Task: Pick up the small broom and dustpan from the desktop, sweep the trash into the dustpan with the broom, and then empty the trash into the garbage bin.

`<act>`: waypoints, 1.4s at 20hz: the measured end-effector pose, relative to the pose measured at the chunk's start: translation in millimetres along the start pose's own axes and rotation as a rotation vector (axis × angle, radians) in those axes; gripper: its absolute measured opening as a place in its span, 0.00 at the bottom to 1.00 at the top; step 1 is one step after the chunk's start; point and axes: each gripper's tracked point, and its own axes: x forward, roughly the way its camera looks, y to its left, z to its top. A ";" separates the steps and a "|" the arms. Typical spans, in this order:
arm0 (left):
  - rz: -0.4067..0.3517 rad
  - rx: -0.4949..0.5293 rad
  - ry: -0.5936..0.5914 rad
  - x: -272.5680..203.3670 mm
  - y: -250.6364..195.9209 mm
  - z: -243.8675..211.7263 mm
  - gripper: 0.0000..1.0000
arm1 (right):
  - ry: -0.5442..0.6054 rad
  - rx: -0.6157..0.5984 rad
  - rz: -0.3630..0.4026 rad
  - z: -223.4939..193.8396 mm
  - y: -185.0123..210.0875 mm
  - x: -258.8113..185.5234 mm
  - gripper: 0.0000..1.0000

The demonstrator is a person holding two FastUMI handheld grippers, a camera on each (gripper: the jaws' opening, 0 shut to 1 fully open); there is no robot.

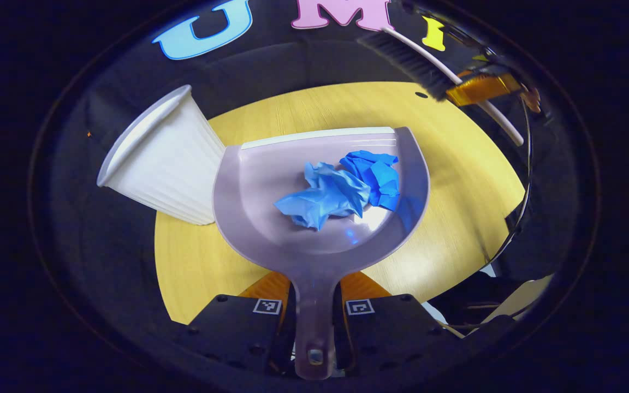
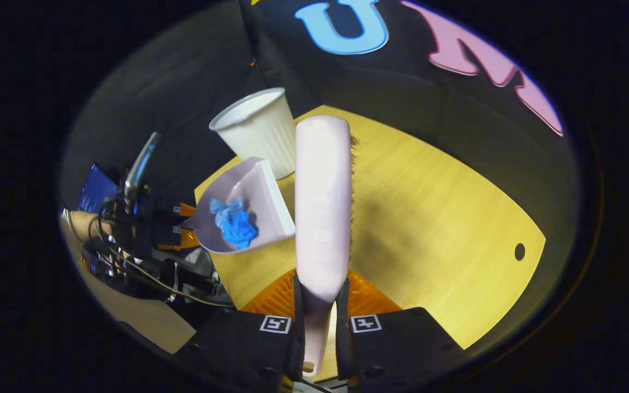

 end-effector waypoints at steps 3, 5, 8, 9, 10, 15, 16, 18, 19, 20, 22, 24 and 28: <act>0.081 0.081 -0.072 -36.4 35.2 27.9 0.28 | -0.127 0.123 0.001 -37.8 -22.0 8.1 0.25; 0.168 0.156 -0.102 -52.0 63.6 53.4 0.26 | -0.170 0.173 -0.012 -56.9 -32.0 8.3 0.25; 0.259 0.180 -0.085 -65.3 120.5 91.9 0.26 | -0.217 0.236 -0.022 -77.3 -40.6 -2.4 0.25; 0.298 0.201 -0.075 -66.0 129.5 96.4 0.26 | -0.235 0.252 -0.032 -82.4 -42.3 -5.4 0.25; 0.339 0.229 -0.057 -64.9 141.6 101.1 0.26 | -0.246 0.261 -0.044 -86.9 -45.4 -8.5 0.25; 0.528 0.364 0.099 -64.4 240.0 109.8 0.26 | -0.280 0.299 -0.055 -82.5 -53.6 -23.1 0.25; 0.564 0.405 0.133 -66.1 252.3 108.2 0.27 | -0.282 0.303 -0.053 -82.8 -56.0 -24.7 0.25; 0.616 0.468 0.205 -63.4 269.9 107.2 0.26 | -0.279 0.310 -0.053 -84.1 -56.7 -23.4 0.25; 0.632 0.509 0.235 -62.1 275.4 105.1 0.26 | -0.277 0.315 -0.050 -84.9 -57.8 -22.8 0.25; 0.655 0.568 0.266 -72.0 274.4 105.9 0.26 | -0.274 0.322 -0.048 -85.0 -59.4 -21.6 0.25; 0.725 0.696 0.340 -75.5 283.9 104.3 0.26 | -0.267 0.323 -0.048 -85.6 -62.6 -19.7 0.25; 0.797 0.839 0.405 -82.5 293.2 103.8 0.28 | -0.252 0.320 -0.054 -85.5 -58.9 -15.3 0.25; 0.971 1.138 0.439 -95.2 320.9 109.9 0.26 | -0.249 0.312 -0.052 -81.4 -53.9 -15.7 0.25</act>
